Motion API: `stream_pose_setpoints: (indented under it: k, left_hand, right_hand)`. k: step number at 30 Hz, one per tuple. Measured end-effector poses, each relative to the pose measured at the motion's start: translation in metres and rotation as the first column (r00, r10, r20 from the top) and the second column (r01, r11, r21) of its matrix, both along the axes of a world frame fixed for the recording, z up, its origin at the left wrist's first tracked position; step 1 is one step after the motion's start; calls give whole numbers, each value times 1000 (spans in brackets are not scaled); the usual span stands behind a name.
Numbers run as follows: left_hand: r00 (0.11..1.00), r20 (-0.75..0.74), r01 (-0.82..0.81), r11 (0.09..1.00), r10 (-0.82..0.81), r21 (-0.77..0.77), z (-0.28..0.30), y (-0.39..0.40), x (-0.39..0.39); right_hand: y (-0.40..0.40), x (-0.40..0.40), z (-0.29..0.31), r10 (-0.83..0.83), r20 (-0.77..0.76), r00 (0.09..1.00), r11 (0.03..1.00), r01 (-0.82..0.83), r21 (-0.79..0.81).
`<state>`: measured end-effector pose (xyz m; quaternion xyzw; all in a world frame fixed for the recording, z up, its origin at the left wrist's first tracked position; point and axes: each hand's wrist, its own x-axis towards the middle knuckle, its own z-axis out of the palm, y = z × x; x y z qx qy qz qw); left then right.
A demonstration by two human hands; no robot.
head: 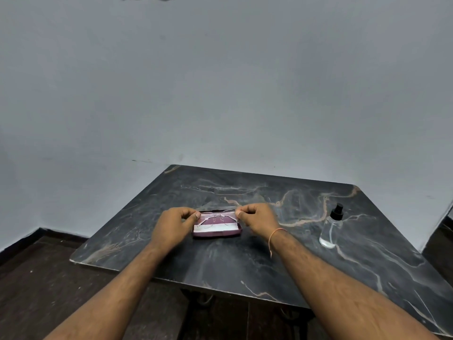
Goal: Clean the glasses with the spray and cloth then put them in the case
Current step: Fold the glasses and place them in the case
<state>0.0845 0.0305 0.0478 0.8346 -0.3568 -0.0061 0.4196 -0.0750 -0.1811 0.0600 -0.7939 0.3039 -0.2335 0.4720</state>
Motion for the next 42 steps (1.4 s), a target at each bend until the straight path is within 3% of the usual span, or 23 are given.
stream_pose_setpoints:
  k: [11,23,28,35,42]
  left_hand:
    - [994,105,6,1000,-4,-17,-34,3,2]
    - [998,23,-64,997,65,-44,-38,6,0]
    - [998,-24,-57,998,56,-28,-39,9,-2]
    - [992,-119,30,992,-45,-126,-43,9,2]
    - [995,-95,31,994,-41,-105,-43,9,4]
  right_hand:
    - [0,-3,-9,69,-175,982,975,-104,-196]
    - [8,-3,7,78,-335,939,904,-209,-373]
    - [9,-4,12,78,-360,930,883,-232,-408]
    - [10,-3,12,58,-348,936,906,-196,-374]
    - [2,-2,15,116,-281,953,896,-222,-384]
